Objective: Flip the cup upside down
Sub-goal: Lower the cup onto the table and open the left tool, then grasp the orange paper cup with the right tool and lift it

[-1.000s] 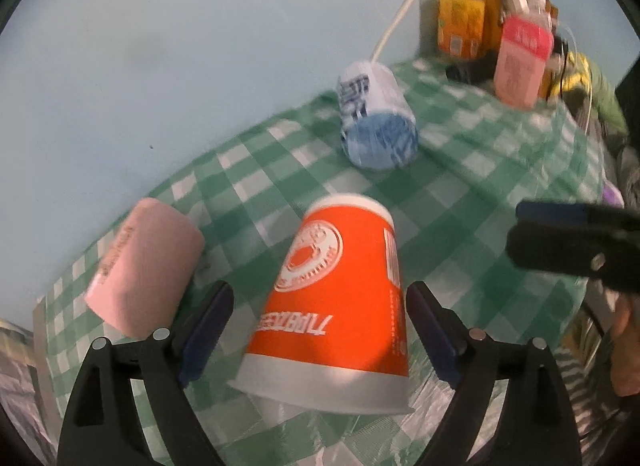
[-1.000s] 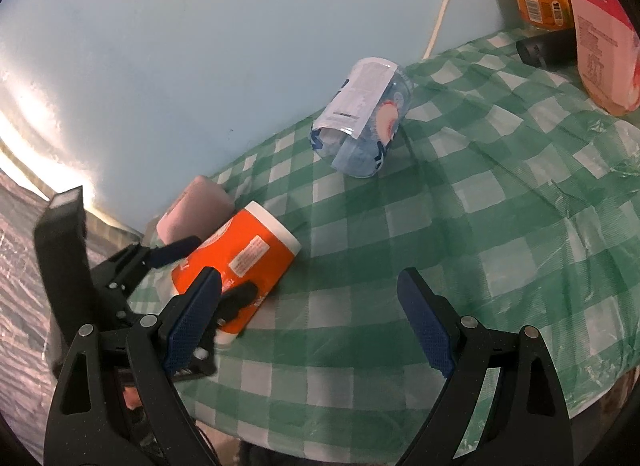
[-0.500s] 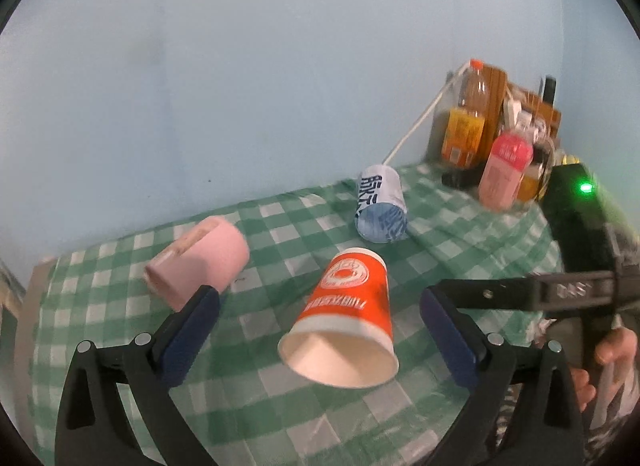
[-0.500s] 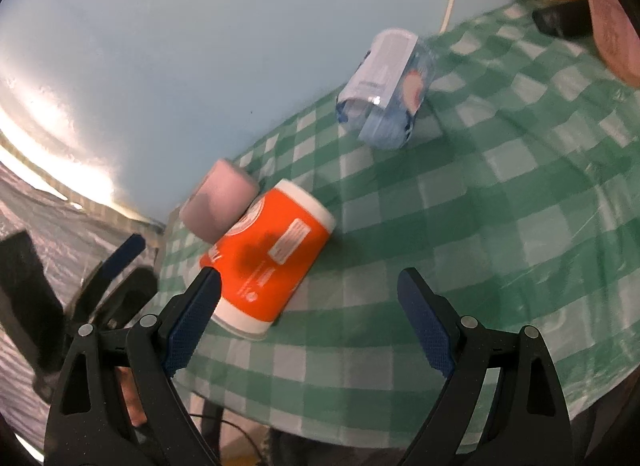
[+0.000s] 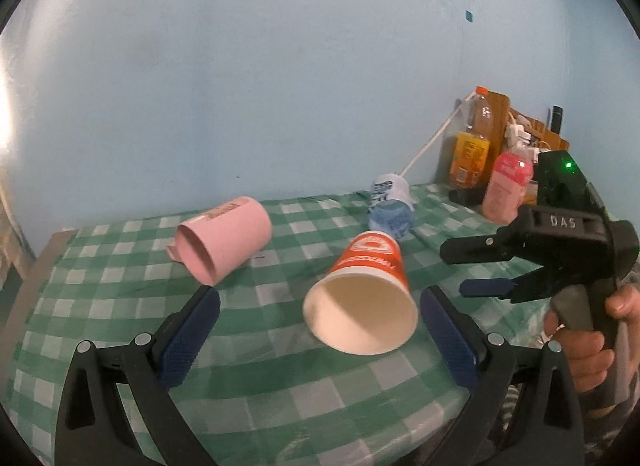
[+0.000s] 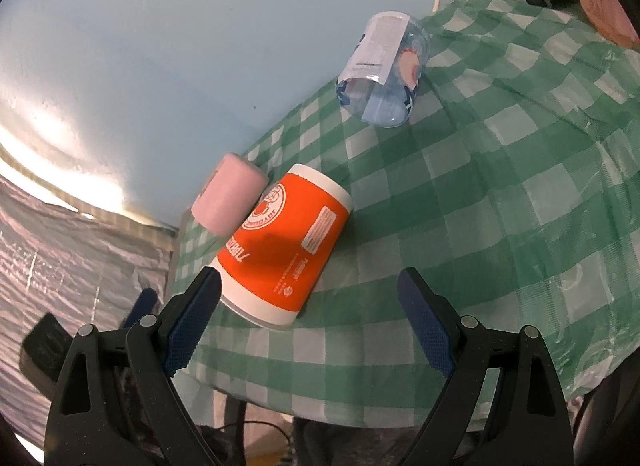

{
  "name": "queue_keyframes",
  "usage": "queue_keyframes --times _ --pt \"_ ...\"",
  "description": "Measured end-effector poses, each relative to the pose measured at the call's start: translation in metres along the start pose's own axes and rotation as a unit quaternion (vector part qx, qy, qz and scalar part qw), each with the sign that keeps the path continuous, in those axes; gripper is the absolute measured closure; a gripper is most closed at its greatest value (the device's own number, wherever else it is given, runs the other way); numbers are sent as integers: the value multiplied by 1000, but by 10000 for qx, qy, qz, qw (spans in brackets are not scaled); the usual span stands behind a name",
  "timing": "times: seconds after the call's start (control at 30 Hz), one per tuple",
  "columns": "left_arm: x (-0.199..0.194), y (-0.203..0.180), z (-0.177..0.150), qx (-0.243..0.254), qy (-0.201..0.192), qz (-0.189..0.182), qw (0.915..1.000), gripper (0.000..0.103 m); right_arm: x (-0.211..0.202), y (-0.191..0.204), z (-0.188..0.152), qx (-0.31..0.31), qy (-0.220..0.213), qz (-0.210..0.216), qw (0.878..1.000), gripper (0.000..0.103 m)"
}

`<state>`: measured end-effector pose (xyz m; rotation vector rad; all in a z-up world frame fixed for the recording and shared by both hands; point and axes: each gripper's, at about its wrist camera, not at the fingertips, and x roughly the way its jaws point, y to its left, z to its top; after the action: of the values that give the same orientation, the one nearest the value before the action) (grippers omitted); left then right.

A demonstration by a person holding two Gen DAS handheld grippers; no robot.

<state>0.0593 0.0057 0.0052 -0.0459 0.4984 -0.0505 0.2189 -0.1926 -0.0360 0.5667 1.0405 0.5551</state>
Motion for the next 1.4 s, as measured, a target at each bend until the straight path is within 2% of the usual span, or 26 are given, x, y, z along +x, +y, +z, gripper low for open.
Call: queue_keyframes --times 0.13,0.27,0.4,0.67,0.83,1.1,1.2,1.4 --pt "5 6 -3 -74 46 22 10000 2 12 1 7 149 67 -5 9999 14" --pt "8 12 -6 -150 80 44 9998 2 35 -2 15 419 390 48 9983 14" --pt "11 15 -6 -206 124 50 9997 2 50 -3 22 565 464 -78 9973 14" --pt "10 15 -6 -219 168 3 9996 2 75 -3 34 1066 707 190 9916 14" --pt "11 14 -7 -228 229 -8 9995 2 89 -3 38 1271 898 211 9876 14" --pt "10 15 -7 -214 252 -19 9995 2 99 -1 41 1335 933 292 9862 15" --pt "11 14 -7 -195 281 0 9994 2 101 -2 40 1198 966 370 9874 26" --pt "13 15 -6 -216 323 12 9992 2 98 1 36 956 824 562 9904 28"
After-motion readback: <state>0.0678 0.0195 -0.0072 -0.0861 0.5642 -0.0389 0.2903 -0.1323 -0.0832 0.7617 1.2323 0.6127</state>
